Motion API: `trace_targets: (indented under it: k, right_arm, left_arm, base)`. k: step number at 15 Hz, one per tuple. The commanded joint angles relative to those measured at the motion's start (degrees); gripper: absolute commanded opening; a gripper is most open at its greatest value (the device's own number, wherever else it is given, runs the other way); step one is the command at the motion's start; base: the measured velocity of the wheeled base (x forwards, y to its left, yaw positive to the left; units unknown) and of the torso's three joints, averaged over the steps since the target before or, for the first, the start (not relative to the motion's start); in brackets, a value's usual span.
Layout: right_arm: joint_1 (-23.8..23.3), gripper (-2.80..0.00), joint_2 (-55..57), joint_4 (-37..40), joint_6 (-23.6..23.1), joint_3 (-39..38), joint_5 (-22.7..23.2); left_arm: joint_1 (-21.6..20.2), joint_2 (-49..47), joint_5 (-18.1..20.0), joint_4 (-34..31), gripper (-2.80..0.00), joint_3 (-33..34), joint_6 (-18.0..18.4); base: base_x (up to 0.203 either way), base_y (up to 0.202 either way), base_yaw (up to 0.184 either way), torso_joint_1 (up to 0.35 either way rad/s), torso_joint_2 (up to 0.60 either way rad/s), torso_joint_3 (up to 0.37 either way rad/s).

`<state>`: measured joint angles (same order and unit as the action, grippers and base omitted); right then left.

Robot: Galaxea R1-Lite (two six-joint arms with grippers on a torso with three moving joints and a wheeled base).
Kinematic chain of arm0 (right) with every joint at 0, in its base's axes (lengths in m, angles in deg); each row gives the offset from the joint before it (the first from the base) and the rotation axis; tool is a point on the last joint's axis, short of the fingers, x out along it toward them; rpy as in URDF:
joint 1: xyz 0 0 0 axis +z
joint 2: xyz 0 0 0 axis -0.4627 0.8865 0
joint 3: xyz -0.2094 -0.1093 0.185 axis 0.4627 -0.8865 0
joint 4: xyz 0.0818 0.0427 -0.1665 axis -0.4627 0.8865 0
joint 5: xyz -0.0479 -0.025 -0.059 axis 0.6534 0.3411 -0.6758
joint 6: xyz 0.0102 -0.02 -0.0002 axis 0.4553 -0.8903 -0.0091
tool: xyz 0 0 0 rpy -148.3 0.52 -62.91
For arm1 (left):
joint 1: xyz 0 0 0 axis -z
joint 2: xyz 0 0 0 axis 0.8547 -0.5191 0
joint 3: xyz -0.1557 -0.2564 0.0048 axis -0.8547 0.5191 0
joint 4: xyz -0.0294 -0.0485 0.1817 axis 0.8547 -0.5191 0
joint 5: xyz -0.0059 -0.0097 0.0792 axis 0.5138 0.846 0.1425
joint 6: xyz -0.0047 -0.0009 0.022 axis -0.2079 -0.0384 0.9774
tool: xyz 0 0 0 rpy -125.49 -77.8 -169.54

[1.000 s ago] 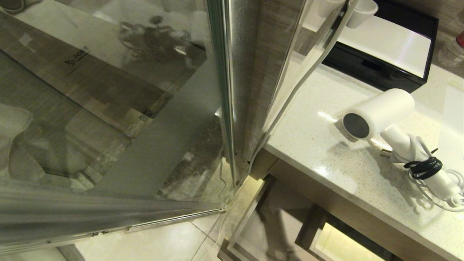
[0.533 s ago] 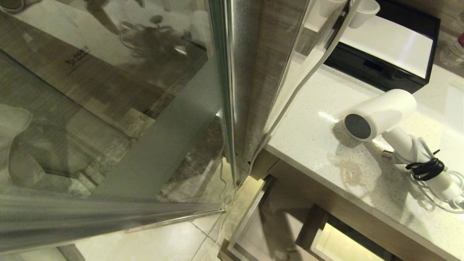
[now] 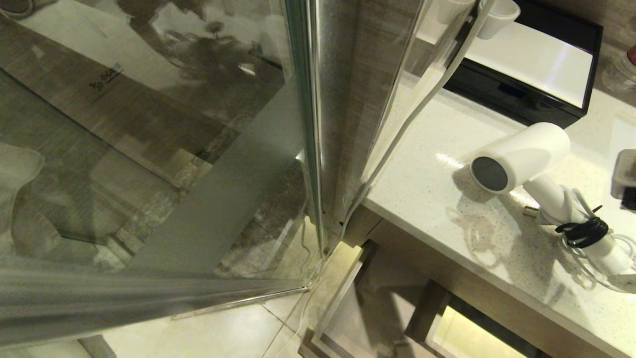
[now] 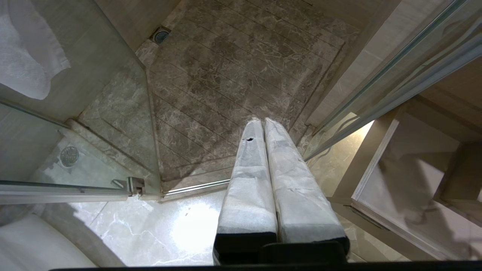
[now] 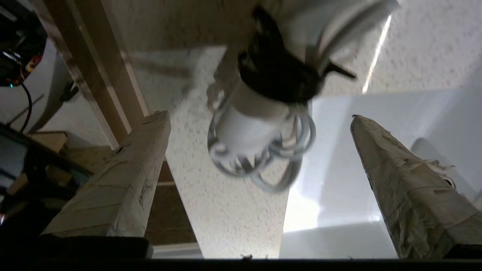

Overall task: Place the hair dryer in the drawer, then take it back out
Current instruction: Pick up the hairdryer

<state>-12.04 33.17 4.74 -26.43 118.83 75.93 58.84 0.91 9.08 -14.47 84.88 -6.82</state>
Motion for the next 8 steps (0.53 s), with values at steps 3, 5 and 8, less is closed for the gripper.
trace_targets:
  k: [3, 5, 8]
  right_arm:
    - [4.43, 0.00, 5.40, -12.53, 12.15, -6.77, 0.00]
    - [4.44, 0.00, 5.42, -12.60, 12.22, -6.81, -0.02]
    - [4.60, 0.00, 6.52, -25.14, 14.22, -11.50, -0.42]
  left_arm:
    - [-0.02, 0.00, 0.00, -0.02, -2.80, 0.09, -0.07]
    - [-0.02, 0.00, 0.00, -0.02, -2.80, 0.09, -0.07]
    - [-0.02, 0.00, 0.00, -0.02, -2.80, 0.09, -0.07]
  base:
    - [0.000, 0.000, 0.000, 0.000, 0.00, 0.000]
    - [0.000, 0.000, 0.000, 0.000, 0.00, 0.000]
    - [0.000, 0.000, 0.000, 0.000, 0.00, 0.000]
